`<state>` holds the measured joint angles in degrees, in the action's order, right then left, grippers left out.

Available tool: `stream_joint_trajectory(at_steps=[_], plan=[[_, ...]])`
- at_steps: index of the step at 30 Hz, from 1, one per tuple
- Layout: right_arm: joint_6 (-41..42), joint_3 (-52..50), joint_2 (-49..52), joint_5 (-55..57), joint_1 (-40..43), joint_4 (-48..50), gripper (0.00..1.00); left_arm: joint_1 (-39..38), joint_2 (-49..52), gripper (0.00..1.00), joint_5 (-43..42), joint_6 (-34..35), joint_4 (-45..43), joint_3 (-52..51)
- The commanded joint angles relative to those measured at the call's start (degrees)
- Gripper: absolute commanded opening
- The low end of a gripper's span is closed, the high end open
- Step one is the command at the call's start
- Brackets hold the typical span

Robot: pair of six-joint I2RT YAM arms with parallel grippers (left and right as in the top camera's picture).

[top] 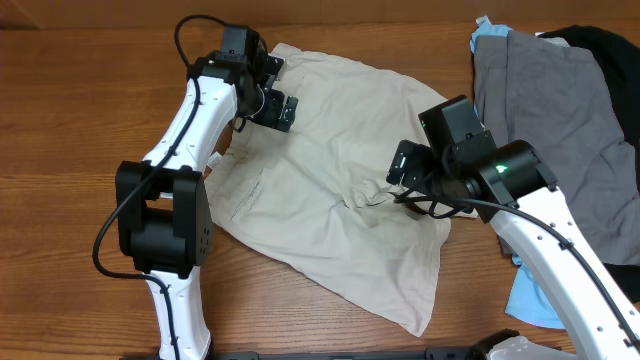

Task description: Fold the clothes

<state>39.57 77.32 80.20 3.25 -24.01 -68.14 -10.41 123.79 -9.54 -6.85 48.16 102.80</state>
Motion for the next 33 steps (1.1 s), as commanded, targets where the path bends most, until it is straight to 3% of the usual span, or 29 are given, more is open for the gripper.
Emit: stream_joint_trajectory(at_steps=[1,12,17,23,33], plan=[[-0.7,0.7,1.0,0.6,0.2,0.3,0.96,0.1,2.4,0.97,4.9,0.1,1.1,0.8],[-0.7,0.7,1.0,0.8,0.2,0.4,0.96,0.1,8.3,0.98,10.7,1.2,0.9,0.8],[-0.7,0.7,1.0,0.8,0.2,0.6,0.96,1.2,10.1,1.00,17.6,8.9,1.6,0.8],[-0.7,0.5,2.5,0.7,0.2,0.9,0.96,9.0,10.1,1.00,17.6,18.3,6.7,0.8],[-2.1,-0.1,9.4,-1.0,0.2,4.8,0.96,22.5,10.1,1.00,12.7,22.1,13.2,0.8]])
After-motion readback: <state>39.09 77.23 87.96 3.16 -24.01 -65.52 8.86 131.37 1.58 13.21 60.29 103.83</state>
